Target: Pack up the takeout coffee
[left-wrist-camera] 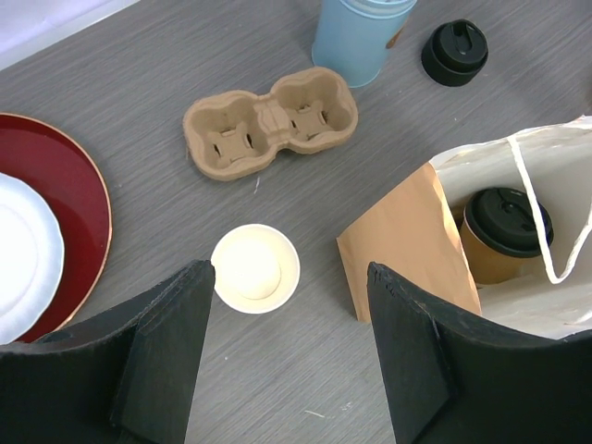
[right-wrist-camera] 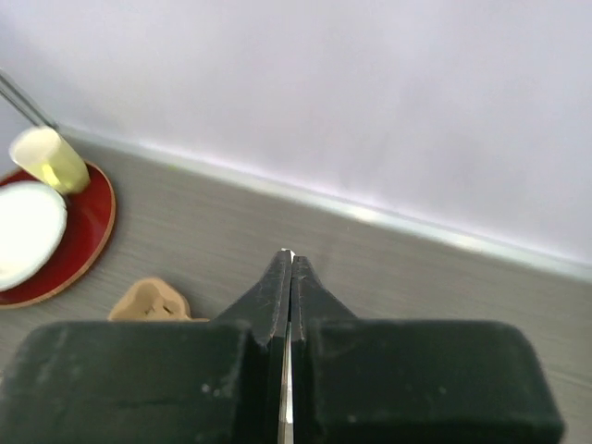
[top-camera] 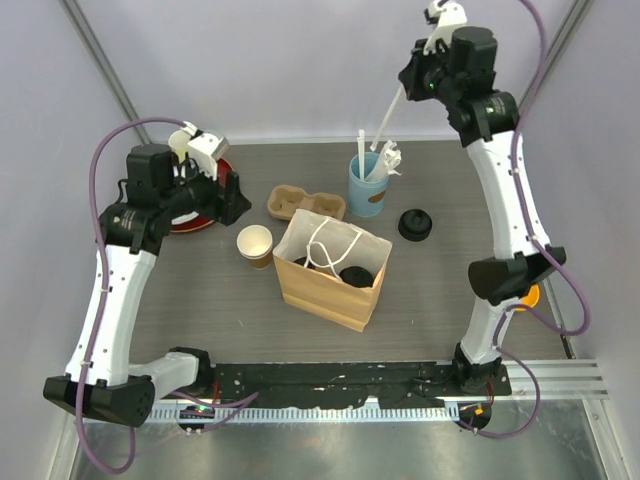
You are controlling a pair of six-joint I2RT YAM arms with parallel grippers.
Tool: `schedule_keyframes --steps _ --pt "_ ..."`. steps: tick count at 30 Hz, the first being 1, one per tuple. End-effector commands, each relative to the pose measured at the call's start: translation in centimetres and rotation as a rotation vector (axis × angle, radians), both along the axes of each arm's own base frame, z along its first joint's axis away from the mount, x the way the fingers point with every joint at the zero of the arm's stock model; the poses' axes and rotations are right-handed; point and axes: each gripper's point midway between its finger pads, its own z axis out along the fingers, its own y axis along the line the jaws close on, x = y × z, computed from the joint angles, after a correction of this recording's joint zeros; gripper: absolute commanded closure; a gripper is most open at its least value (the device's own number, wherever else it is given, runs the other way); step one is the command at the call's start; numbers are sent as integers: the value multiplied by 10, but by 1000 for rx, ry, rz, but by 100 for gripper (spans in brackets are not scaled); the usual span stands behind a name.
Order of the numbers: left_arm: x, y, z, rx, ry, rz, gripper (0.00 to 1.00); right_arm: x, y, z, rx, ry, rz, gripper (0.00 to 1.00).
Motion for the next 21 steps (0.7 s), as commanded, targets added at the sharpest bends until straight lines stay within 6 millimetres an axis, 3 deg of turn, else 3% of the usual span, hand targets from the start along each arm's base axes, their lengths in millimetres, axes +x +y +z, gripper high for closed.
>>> schedule_keyframes --steps 1,5,6,9,10,13,17,21 --pt "11 -2 26 -52 -88 1 29 -59 -10 115 110 -269 12 99" --pt "19 3 27 -82 -81 21 29 -99 12 147 219 -333 183 99" --pt "22 5 28 -87 -84 27 29 -114 31 147 272 -303 303 99" --pt "27 11 29 -99 -81 50 29 -147 75 132 346 -197 514 99" --pt "29 13 28 -98 -78 57 29 -169 102 123 354 -149 627 99" --pt "31 17 22 -94 -60 68 29 -202 140 105 360 -51 757 99" --pt "30 15 19 -93 -47 58 29 -213 157 79 340 36 788 99" --pt "30 14 16 -99 -42 53 29 -218 161 64 316 81 826 99"
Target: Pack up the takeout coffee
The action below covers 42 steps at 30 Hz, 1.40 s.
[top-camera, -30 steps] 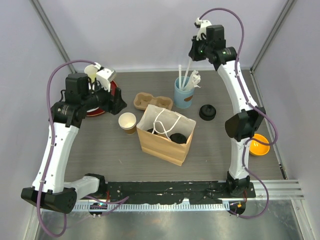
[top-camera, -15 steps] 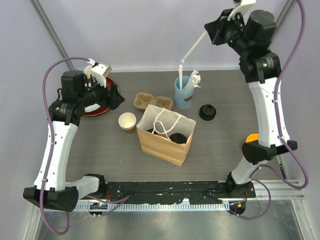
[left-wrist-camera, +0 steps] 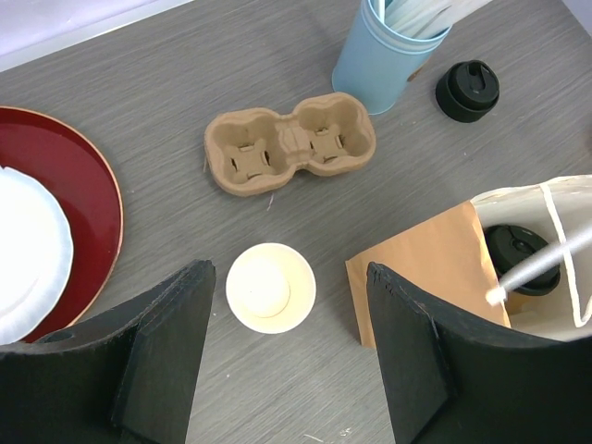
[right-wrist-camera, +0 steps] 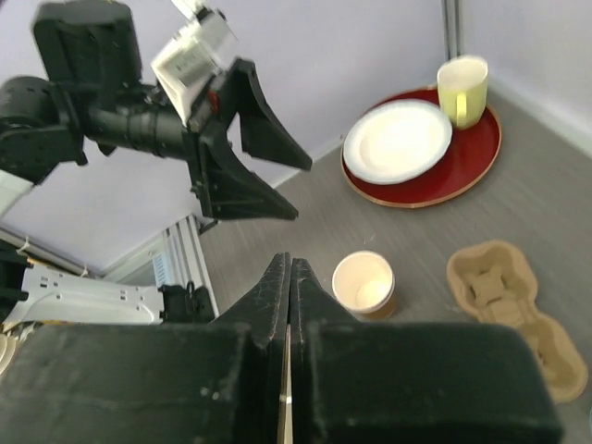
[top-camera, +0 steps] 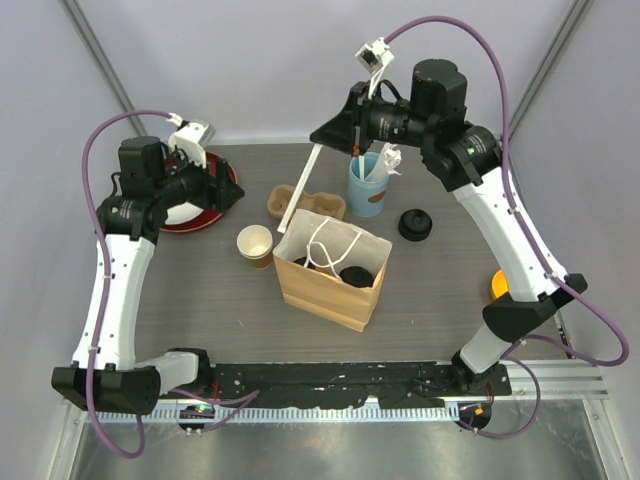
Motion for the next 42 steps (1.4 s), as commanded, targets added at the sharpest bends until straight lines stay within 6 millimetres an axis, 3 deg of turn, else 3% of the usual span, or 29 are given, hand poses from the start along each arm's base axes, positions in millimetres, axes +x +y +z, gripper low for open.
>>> schedule_keyframes --steps 1,8,16,22,28,33,42 --pt "2 -4 14 -30 -46 -16 29 -16 -2 1 -11 4 60 99" --pt "-3 -4 14 -29 -45 -22 29 -16 -4 -13 -69 13 69 99" --pt "-4 -6 14 -35 -43 -32 29 -11 -4 39 45 -83 47 99" --pt "-4 -6 13 -35 -43 -34 29 -26 -14 49 77 -74 73 99" --pt "-6 -6 11 -38 -36 -37 29 -28 -14 8 4 35 86 99" --pt "-7 -7 11 -38 -37 -41 29 -40 -7 -2 0 73 189 99" --pt "-5 -8 8 -43 -30 -43 29 -28 20 -56 -102 108 148 99"
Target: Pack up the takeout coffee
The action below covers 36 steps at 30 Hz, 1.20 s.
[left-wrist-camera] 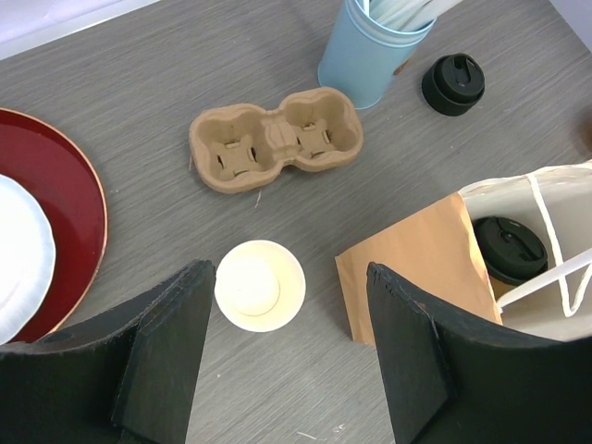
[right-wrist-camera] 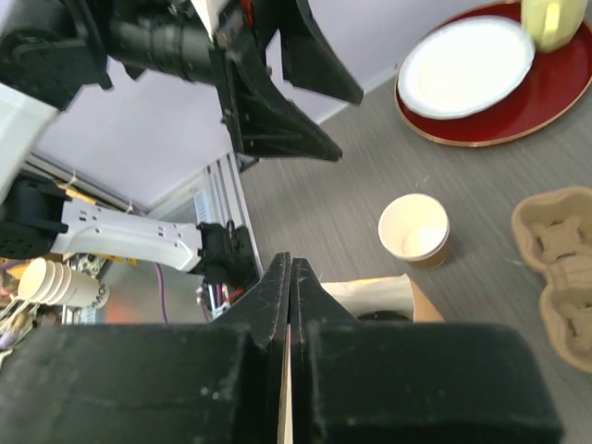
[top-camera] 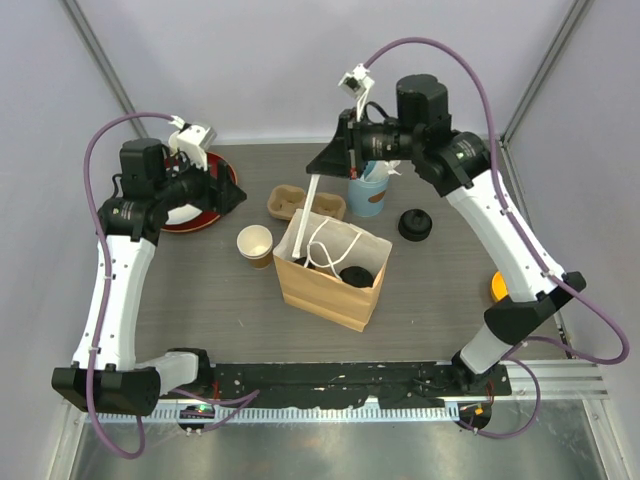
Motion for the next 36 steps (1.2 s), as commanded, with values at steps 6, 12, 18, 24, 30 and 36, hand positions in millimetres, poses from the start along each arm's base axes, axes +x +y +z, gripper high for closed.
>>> schedule_keyframes --steps 6,12,18,24,30,36 --pt "-1 -1 10 -14 -40 -8 29 15 31 -38 -78 -12 5 86" --pt "-1 -1 8 -15 -35 -9 29 43 26 -25 -118 -52 -99 37" --pt "-2 -2 7 -14 -31 -11 29 116 -21 8 -32 -35 -440 32" --pt "-2 -2 7 -15 -30 -13 29 203 -113 -35 -160 -1 -914 43" --pt "-6 -1 8 -10 -27 -15 29 257 -133 -96 -300 21 -975 39" --pt "-13 0 5 3 -11 -20 29 284 -115 -134 -302 61 -913 37"
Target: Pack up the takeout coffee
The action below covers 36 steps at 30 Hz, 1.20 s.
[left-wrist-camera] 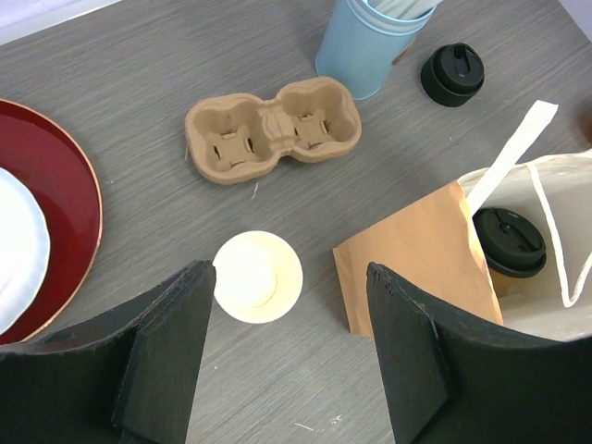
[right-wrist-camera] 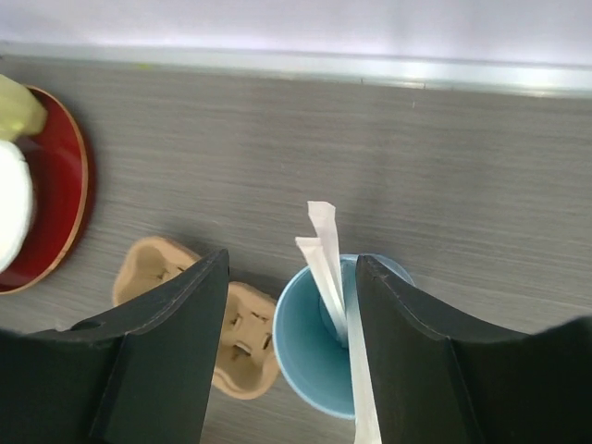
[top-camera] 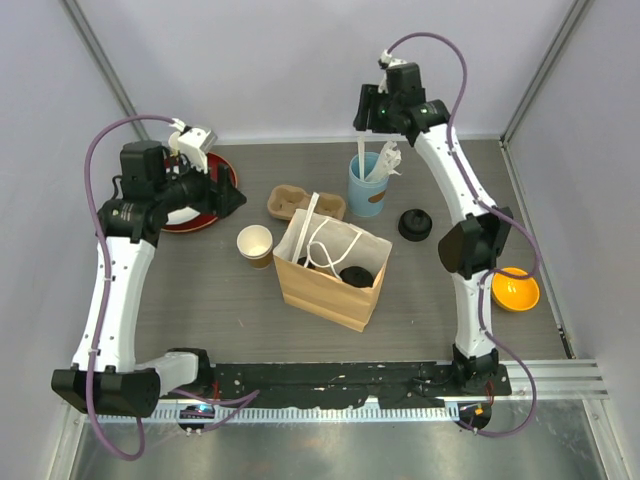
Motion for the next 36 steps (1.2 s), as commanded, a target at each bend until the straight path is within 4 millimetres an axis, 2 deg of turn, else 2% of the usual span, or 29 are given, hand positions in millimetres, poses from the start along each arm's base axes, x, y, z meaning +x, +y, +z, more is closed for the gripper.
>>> schedule_keyframes --steps 1,4,8,16,20,25,28,31,36 --pt "-11 0 9 0 -27 -17 29 19 7 1 17 -44 12 37" --pt "-13 0 9 1 -25 -17 30 31 6 -9 17 -44 -15 37" --pt "-15 0 10 2 -24 -18 29 42 10 -11 43 -69 -19 39" --pt "-16 2 12 12 -35 -13 29 49 15 -24 42 -61 -16 58" --pt "-17 3 12 16 -40 -12 29 47 12 -33 6 -42 -12 57" --pt "-16 3 10 17 -37 -13 30 44 20 -35 -2 -39 21 55" --pt "-16 3 10 19 -40 -12 30 42 21 -44 -38 -26 27 53" --pt "-17 3 11 18 -40 -13 30 40 20 -53 -55 4 20 55" --pt "-17 3 11 22 -43 -17 30 42 18 -52 -110 -24 19 59"
